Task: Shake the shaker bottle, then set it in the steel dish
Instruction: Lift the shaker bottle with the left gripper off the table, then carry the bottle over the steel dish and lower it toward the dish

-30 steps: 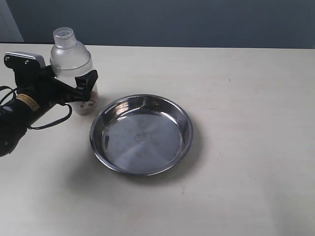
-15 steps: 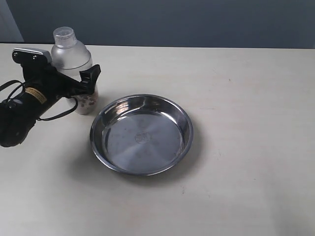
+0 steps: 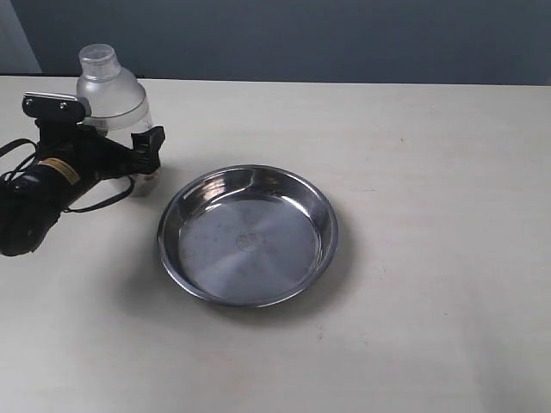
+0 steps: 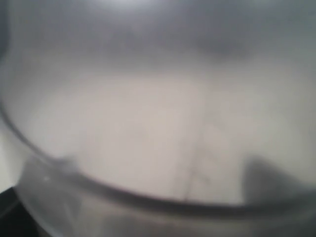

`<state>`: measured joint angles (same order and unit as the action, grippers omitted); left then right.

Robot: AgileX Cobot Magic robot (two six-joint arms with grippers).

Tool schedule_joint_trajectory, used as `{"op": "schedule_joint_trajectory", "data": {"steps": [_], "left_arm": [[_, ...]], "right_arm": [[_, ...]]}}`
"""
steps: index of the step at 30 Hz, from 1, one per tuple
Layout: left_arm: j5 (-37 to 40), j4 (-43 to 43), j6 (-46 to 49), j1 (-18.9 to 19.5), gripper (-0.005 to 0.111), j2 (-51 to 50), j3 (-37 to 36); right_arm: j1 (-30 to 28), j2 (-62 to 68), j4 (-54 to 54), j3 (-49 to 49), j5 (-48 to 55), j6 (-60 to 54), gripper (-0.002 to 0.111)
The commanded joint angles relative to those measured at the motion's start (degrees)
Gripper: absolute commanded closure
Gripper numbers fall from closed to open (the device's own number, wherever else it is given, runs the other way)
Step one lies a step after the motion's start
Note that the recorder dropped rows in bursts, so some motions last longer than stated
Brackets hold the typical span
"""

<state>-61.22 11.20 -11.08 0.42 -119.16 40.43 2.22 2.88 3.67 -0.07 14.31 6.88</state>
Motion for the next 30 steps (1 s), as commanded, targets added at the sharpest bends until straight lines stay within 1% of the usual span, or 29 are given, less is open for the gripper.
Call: {"op": "schedule_joint_trajectory", "data": {"steps": [1, 5, 8, 9, 13, 17, 19, 22, 26, 28, 30], "left_arm": [[0.8, 4.2, -0.9, 0.0, 0.073, -0.1, 0.1], [0.8, 5.3, -0.9, 0.0, 0.090, -0.1, 0.1], [1.4, 5.4, -0.9, 0.0, 0.105, -0.1, 0.1], [1.6, 5.4, -0.9, 0.0, 0.106, -0.1, 0.1], [2.5, 5.4, -2.8, 0.0, 0.106, 1.3, 0.1], [4.5, 5.3, -3.5, 0.0, 0.106, 7.0, 0.1], [7.6, 5.4, -3.9, -0.2, 0.106, 12.1, 0.1], [14.7, 5.3, -4.7, -1.1, 0.106, 20.7, 0.1], [25.2, 5.5, -8.5, -4.0, 0.106, 33.8, 0.1], [28.3, 6.5, -10.0, -6.4, 0.106, 39.8, 0.1], [30.6, 6.5, -10.6, -10.3, 0.106, 46.1, 0.1]], "right_arm": [[0.1, 0.1, -0.1, 0.1, -0.7, -0.2, 0.109], [0.1, 0.1, -0.1, 0.1, -0.8, -0.2, 0.109], [0.1, 0.1, -0.1, 0.1, -0.8, -0.2, 0.109], [0.1, 0.1, -0.1, 0.1, -0.8, -0.2, 0.109], [0.1, 0.1, -0.1, 0.1, -0.8, -0.2, 0.109], [0.1, 0.1, -0.1, 0.1, -0.8, -0.2, 0.109], [0.1, 0.1, -0.1, 0.1, -0.8, -0.2, 0.109], [0.1, 0.1, -0.1, 0.1, -0.7, -0.2, 0.109], [0.1, 0.1, -0.1, 0.1, -0.7, -0.2, 0.109], [0.1, 0.1, -0.1, 0.1, -0.7, -0.2, 0.109], [0.1, 0.1, -0.1, 0.1, -0.7, -0.2, 0.109]]}}
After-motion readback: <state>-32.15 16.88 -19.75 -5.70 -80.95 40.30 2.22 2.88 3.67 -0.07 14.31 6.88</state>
